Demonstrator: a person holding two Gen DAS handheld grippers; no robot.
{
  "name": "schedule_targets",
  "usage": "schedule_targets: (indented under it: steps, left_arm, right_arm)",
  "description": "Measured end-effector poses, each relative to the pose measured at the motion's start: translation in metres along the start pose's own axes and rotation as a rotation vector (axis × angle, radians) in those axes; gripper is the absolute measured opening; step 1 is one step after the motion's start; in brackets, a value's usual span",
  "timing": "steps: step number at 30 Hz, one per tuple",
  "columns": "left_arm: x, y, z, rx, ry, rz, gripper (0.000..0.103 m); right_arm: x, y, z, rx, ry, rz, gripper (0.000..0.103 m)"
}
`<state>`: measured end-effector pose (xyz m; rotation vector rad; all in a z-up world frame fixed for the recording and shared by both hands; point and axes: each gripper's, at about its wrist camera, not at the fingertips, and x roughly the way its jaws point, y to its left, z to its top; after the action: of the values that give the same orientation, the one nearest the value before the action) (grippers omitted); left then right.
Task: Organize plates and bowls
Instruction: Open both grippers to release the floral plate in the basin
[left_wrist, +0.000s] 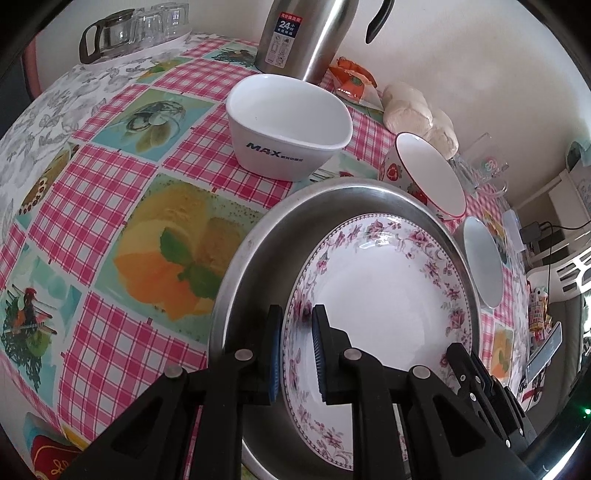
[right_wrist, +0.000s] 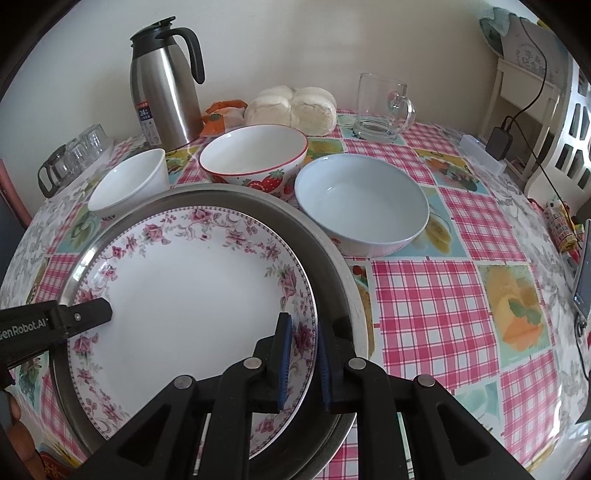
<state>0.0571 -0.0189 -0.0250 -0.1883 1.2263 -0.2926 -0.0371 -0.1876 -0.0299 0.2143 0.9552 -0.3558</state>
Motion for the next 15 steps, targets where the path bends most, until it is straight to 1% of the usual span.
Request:
schedule_targets:
  steps: [7, 10, 13, 15]
  left_arm:
    - [-0.0002, -0.0011, -0.0005, 0.008, 0.004, 0.009, 0.017]
    - [-0.0003, -0.0017, 0.0, 0.004, 0.007, 0.01, 0.017]
    - [-0.0008, -0.0004, 0.0004, -0.008, 0.015, 0.004, 0.018]
    - [-0.0024, 0.001, 0.0006, -0.021, 0.023, -0.012, 0.023]
  right_arm:
    - [-0.0011, 0.0021, -0.0009, -0.021, 0.0, -0.01, 0.017]
    - [-0.0009, 0.0035, -0.0013, -0.031, 0.0, -0.015, 0.019]
    - [-0.002, 0.0049, -0.0015, -0.033, 0.006, 0.0, 0.026]
    - [-0.004, 0.0054, -0.001, -0.033, 0.006, 0.001, 0.028]
